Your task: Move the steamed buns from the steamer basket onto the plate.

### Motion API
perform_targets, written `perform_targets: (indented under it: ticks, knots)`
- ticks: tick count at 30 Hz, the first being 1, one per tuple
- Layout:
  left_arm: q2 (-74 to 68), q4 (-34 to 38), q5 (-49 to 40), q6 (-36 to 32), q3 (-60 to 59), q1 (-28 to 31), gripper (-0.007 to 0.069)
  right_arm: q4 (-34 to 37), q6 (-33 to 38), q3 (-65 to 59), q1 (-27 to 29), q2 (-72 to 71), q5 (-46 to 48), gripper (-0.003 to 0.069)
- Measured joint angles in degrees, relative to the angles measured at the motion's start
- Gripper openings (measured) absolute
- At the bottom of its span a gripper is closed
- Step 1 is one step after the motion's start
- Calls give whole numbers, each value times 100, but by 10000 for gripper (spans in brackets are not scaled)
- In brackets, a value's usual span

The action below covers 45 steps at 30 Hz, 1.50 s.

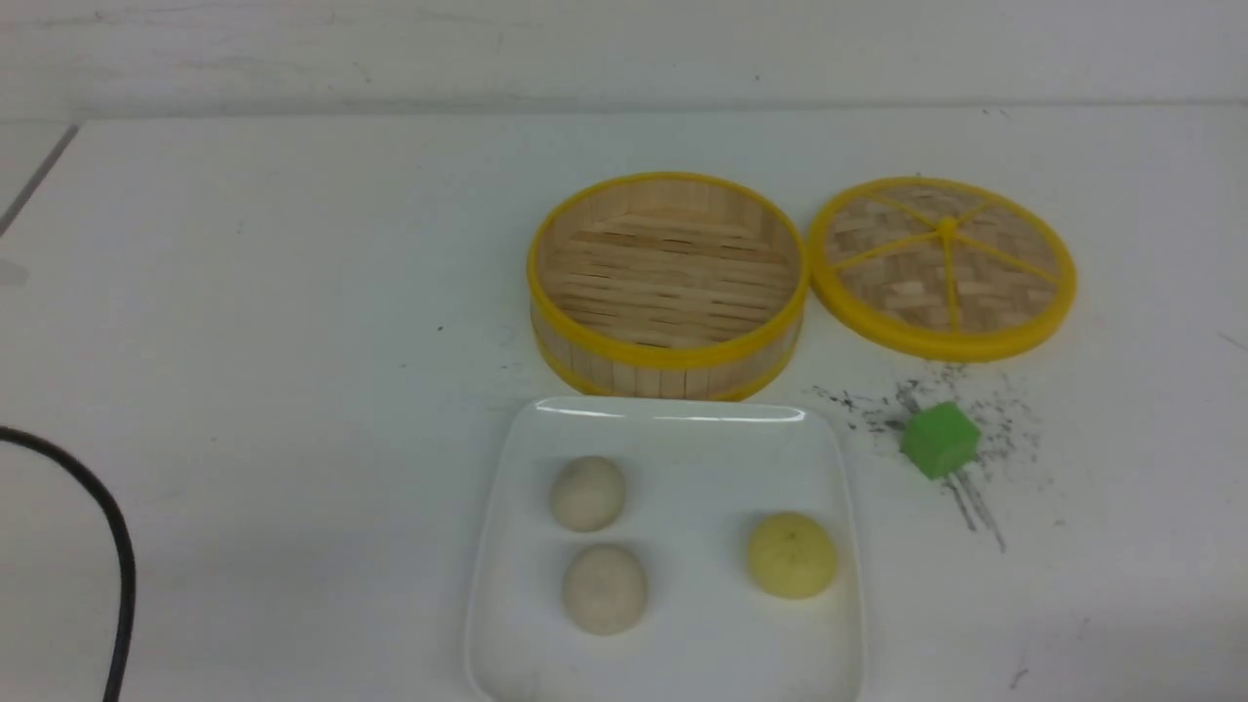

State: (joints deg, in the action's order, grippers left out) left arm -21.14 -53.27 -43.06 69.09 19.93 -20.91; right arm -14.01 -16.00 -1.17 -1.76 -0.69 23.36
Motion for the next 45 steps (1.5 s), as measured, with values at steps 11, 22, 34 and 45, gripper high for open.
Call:
perform_targets:
  ticks: [11,22,34,45]
  knots:
    - [386,2078,1853,407,-149,402,244,0,10,0,5,0,0,240]
    - [1859,2407,2319,413,-1681,782,244,-19,23,0,5,0,6,240]
    - [2151,-458,2403,413,-2126,802,244,-19,28,0,11,0,6,240]
    - [2179,-1334,3054,172,-2152,802,244,-19,28,0,11,0,0,240]
